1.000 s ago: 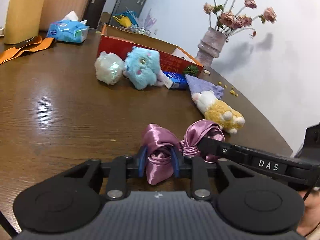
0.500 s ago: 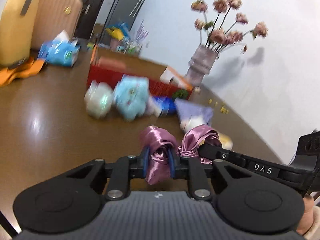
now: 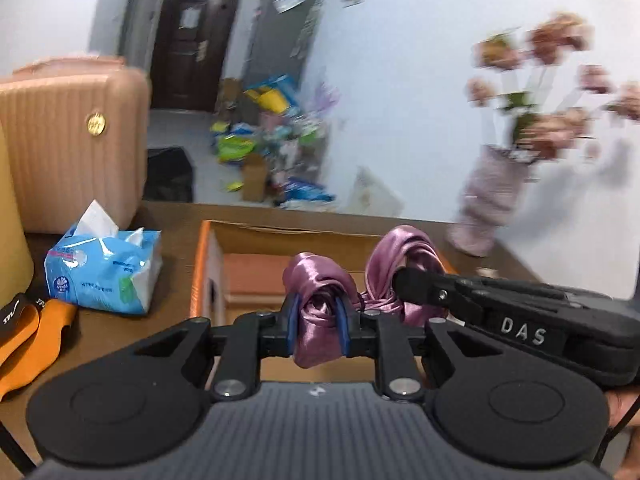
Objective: Organize soft objects
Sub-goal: 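Carry the pink bow with both grippers over the red box, then drop the pink bow into the box and open both grippers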
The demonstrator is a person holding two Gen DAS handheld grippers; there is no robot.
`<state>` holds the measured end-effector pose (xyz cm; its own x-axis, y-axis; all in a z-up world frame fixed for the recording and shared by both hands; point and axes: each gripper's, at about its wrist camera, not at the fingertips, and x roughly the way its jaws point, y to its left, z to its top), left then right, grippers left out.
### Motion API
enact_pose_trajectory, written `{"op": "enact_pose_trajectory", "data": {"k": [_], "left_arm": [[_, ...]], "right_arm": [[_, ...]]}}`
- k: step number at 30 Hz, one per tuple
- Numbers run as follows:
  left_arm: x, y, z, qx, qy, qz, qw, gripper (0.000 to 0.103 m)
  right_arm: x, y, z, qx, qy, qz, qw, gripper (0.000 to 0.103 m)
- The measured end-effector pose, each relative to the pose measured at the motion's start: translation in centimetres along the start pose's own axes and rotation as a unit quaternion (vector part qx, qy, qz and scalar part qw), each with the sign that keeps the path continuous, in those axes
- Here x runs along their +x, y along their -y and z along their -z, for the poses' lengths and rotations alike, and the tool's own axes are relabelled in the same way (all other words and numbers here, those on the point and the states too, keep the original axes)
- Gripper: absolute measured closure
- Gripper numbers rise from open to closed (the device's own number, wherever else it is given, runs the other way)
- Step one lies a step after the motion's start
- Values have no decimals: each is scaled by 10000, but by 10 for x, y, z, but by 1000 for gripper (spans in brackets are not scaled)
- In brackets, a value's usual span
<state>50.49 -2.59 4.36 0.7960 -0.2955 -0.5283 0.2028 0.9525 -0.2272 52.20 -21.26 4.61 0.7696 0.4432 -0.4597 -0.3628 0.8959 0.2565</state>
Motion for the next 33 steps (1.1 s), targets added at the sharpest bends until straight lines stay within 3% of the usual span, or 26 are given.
{"op": "enact_pose_trajectory", "data": {"k": [4,7,10,15,18,22,25,30,33], "left_arm": [[65,-17,-3,158,-447,-401,9981,83],[93,-33,3,65,-608,-565,9965,79],[96,-38,12,238,-568,-557,9965,73],[77,-38,11,254,-399,-467,9978,63],[52,-37,2,331,-221,-548,9977,61],[-2,-35,-15,478,113,-663,9966,54],[-47,-28,-23,655,479,-837,9932,40],[-105,-6,-16,1092,946,-1181,9824,31],[-128,6,-10,1074,1057,-1157,9818,29]], "right_arm": [[80,23,-4,465,-675,18,9966,98],[118,31,3,626,-1105,130,9918,97],[136,34,13,590,-1355,236,9887,89],[131,35,15,751,-1372,341,9871,77],[106,33,6,658,-1231,427,9893,76],[40,32,-13,457,-889,586,9933,72],[-15,30,-23,243,-572,827,9946,62],[-91,30,-24,269,-139,903,9955,57],[-122,20,-20,229,55,904,9956,57]]}}
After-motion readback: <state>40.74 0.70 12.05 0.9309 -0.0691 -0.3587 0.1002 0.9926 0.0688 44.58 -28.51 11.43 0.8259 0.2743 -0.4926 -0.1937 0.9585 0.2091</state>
